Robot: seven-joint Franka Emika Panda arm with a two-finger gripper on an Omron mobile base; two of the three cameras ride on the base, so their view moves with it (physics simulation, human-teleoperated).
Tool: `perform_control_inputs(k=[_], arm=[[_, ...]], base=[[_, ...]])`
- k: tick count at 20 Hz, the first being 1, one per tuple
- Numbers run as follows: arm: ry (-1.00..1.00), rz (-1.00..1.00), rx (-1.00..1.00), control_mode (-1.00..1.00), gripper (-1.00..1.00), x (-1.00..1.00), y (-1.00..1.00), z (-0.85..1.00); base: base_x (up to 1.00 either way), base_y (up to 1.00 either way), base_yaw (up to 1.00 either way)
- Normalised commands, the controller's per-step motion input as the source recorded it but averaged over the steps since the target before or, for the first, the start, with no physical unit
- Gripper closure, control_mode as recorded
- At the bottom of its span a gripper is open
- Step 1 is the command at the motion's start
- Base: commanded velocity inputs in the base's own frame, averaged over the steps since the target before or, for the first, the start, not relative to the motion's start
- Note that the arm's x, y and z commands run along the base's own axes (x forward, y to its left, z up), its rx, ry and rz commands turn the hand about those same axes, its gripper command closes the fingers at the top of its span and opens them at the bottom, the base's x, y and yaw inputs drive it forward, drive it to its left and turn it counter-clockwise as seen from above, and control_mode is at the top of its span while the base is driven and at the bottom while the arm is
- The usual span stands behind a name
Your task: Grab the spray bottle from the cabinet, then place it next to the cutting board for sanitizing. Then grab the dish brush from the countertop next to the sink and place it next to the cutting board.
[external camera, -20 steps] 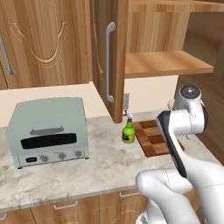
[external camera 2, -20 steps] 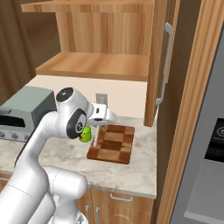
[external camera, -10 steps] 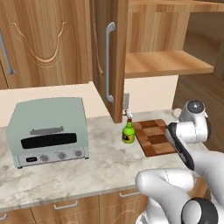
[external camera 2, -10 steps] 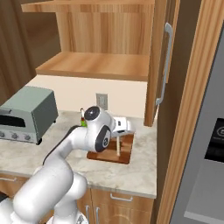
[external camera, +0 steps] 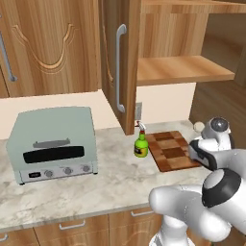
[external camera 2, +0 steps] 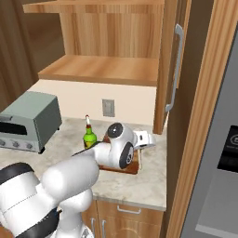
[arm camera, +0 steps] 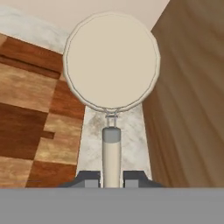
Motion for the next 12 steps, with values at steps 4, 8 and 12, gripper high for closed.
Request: perform_control_inputs(k=[4,8,12], arm=[[-0.02,0.01,0.03,-1.0,1.0,0.33,-0.2,-0.11],[0.12,-0.02,0.0,-1.0,1.0,0.25,-0.05,-0.31],[0.05,-0.01,0.0,-1.0,1.0,0.22,-0.06,-0.28]], base=[[0.0,0.0,0.0],[0.0,0.0,0.0],[0.0,0.0,0.0]])
